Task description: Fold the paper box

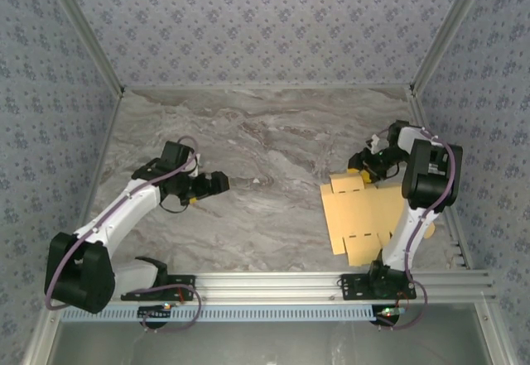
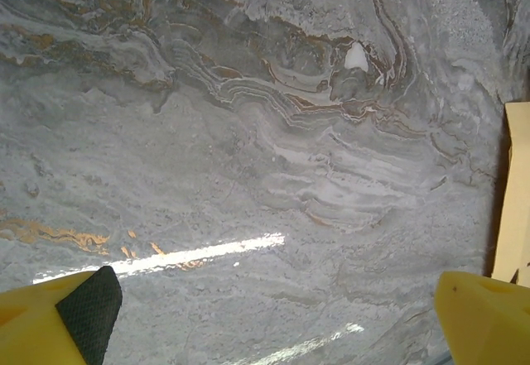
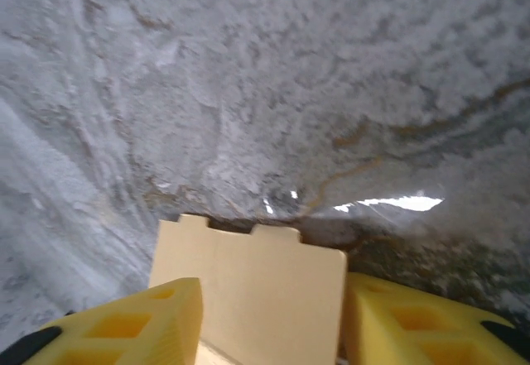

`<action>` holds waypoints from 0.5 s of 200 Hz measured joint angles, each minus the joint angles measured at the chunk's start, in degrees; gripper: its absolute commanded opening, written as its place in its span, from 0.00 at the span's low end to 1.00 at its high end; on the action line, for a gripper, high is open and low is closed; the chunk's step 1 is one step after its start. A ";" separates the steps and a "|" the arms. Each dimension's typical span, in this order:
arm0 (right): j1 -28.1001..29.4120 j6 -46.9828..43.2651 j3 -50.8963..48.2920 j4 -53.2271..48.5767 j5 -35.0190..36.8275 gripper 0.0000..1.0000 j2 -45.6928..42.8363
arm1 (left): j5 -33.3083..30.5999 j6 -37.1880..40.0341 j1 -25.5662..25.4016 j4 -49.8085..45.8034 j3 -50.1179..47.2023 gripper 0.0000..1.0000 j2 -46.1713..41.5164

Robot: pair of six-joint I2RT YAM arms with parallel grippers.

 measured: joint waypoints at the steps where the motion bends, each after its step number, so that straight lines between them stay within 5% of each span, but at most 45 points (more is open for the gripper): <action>1: -0.02 -0.15 0.04 0.00 -0.22 0.41 0.09 | 0.00 0.00 0.00 0.02 0.02 0.99 0.07; 24: -0.02 -0.33 0.17 -0.15 -4.22 0.24 0.87 | 0.00 0.00 0.00 -0.07 0.22 0.99 0.55; 100: 4.37 -0.15 0.85 1.66 -13.64 0.12 0.96 | -0.24 0.68 0.00 -0.94 1.25 0.99 0.55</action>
